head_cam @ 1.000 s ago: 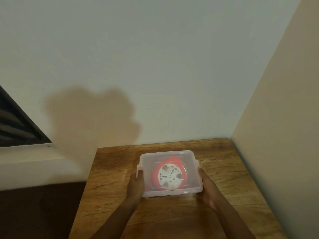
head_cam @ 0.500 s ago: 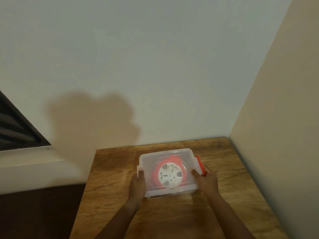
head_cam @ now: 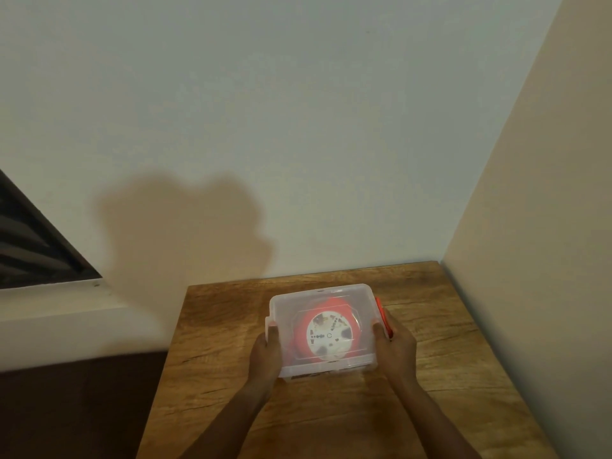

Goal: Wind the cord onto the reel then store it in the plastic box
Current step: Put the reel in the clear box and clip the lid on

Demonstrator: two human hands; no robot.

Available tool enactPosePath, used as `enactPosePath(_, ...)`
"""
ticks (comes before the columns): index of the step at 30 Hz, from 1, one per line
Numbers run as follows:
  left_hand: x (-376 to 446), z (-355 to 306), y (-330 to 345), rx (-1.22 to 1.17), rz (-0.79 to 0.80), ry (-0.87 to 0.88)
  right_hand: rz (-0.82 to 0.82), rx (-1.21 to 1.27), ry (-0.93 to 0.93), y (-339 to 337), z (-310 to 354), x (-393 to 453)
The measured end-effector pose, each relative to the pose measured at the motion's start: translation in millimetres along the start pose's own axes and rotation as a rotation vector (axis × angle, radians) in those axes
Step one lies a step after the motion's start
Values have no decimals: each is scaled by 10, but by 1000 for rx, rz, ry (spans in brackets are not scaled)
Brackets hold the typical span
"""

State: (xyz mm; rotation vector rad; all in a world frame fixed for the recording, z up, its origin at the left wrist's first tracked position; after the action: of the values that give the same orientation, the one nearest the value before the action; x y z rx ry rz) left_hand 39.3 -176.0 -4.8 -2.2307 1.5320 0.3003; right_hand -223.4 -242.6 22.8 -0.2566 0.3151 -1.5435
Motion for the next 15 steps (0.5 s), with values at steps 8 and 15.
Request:
enactPosePath(8, 17, 8, -132, -177, 102, -92, 8, -21, -10, 20, -28, -3)
enactPosePath(15, 9, -107, -248, 11, -87, 85, 8, -43, -26, 28, -42, 9)
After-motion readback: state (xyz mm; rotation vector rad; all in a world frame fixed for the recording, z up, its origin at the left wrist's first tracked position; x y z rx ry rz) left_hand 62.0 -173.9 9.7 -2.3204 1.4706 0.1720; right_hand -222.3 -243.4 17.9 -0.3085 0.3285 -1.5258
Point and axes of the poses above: each hand's wrist, its own x-axis towards the middle knuckle, its own y-axis out of the palm, z = x × y, the point moved 6 cm from there along x, towards the middle knuckle, and after that the axes turned 11 degrees about z, right-handed, at the moved point
